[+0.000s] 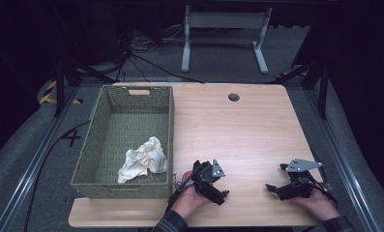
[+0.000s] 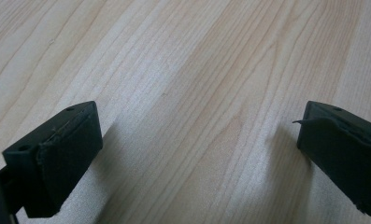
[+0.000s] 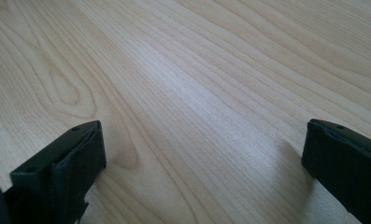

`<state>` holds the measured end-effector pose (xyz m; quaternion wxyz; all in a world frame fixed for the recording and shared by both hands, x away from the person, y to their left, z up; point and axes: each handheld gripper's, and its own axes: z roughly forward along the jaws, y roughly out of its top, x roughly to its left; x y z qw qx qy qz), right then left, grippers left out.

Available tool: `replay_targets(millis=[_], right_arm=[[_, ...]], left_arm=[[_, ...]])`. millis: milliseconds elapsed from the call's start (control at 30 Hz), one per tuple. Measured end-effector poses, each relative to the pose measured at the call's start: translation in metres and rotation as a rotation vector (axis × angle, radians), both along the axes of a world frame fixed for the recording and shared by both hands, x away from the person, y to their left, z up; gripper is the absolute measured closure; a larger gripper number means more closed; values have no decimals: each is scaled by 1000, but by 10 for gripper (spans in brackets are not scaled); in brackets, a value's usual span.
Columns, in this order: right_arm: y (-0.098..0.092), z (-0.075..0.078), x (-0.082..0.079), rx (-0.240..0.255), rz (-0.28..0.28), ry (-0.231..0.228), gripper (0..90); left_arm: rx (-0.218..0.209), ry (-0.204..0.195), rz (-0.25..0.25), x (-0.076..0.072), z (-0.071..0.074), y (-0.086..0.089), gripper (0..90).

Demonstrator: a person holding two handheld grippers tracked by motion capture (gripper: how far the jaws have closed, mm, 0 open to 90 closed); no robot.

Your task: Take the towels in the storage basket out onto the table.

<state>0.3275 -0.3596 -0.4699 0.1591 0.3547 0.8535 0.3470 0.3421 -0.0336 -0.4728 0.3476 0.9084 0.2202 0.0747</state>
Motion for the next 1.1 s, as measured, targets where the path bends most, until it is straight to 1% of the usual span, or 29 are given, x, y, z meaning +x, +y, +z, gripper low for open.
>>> replay_targets(millis=[133,167,233,300,367,400,433,500,567,600,633,667,733,767,867,933,1033,1067,1100], right_arm=[[0,0,0,0,0,0,0],[0,0,0,0,0,1,0],[0,0,0,0,0,1,0],[0,0,0,0,1,0,0],[0,0,0,0,1,0,0],[0,0,0,0,1,-1,0],[0,0,0,0,2,-1,0],[0,0,0,0,2,-1,0],[0,0,0,-1,2,-1,0],[0,0,0,0,2,-1,0],[0,0,0,0,2,-1,0],[0,0,0,0,2,-1,0],[0,0,0,0,2,-1,0],[0,0,0,0,2,-1,0],[0,0,0,0,2,-1,0],[0,0,0,0,2,-1,0],[0,0,0,0,2,-1,0],[0,0,0,0,2,-1,0],[0,0,0,0,2,-1,0]], left_arm=[[28,14,4,3,3,0,18],[25,14,8,3,4,0,30],[19,27,20,4,5,2,39],[36,45,30,4,7,3,40],[48,31,35,4,11,4,36],[48,27,42,4,12,5,37],[50,29,40,4,14,6,37],[49,28,47,4,17,8,37],[32,24,52,5,19,10,37],[23,31,55,6,20,11,37],[25,35,55,6,21,12,37],[33,30,56,5,23,12,37],[36,27,53,5,24,12,37],[30,24,61,5,26,13,37],[37,21,63,5,29,14,37],[32,26,63,5,31,14,37],[31,19,66,5,34,14,37],[26,28,65,5,35,14,37],[24,25,65,5,36,14,37]])
